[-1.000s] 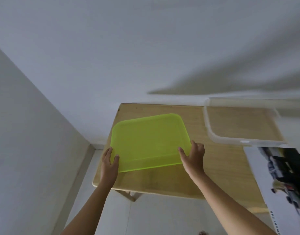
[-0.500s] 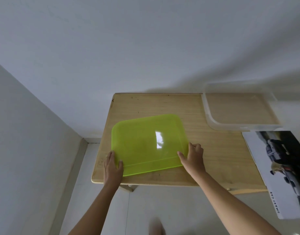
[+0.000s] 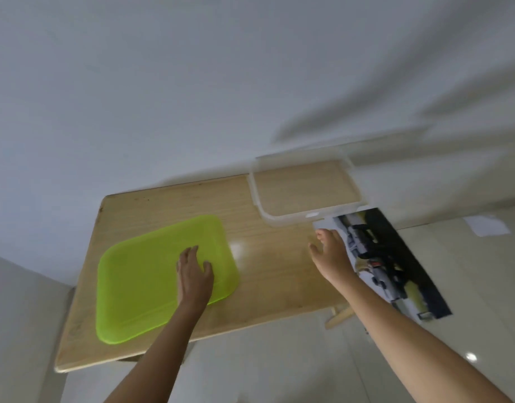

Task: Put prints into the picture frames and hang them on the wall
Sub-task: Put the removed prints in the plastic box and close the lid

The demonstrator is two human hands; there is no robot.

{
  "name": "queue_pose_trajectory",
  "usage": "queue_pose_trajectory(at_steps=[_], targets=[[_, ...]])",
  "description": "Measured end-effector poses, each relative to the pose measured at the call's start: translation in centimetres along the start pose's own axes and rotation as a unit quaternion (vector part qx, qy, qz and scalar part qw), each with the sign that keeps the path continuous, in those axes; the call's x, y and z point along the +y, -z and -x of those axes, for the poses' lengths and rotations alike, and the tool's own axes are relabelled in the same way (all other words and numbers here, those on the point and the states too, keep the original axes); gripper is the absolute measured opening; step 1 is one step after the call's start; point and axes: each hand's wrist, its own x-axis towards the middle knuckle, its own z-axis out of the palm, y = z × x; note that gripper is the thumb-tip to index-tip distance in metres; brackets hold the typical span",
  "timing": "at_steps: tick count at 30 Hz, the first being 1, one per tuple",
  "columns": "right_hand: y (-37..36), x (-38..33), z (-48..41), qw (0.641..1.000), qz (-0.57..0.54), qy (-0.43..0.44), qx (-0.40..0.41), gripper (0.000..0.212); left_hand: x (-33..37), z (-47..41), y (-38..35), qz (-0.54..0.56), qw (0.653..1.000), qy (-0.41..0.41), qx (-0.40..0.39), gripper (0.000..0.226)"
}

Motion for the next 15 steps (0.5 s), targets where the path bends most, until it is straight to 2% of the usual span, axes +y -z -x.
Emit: queue_pose_trajectory(at_steps=[7, 11, 15], targets=[[10.4, 12.3, -0.8, 0.996, -0.003, -0.088, 0.029, 0.036, 12.3, 6.1, -13.3, 0.025, 0.973, -0.163, -0.162, 0.043], [12.2, 17.2, -0.6, 0.991, 0.015, -0.130, -0.007, 0.039, 15.5, 9.5, -18.8, -0.001, 0.956, -0.192, -0.220, 0.047], [12.2, 19.6, -1.1, 0.984, 0.016, -0.168, -0.054, 0.042, 16.2, 10.4, -21.2, -0.081, 0.948, -0.199, -0.236, 0.052]])
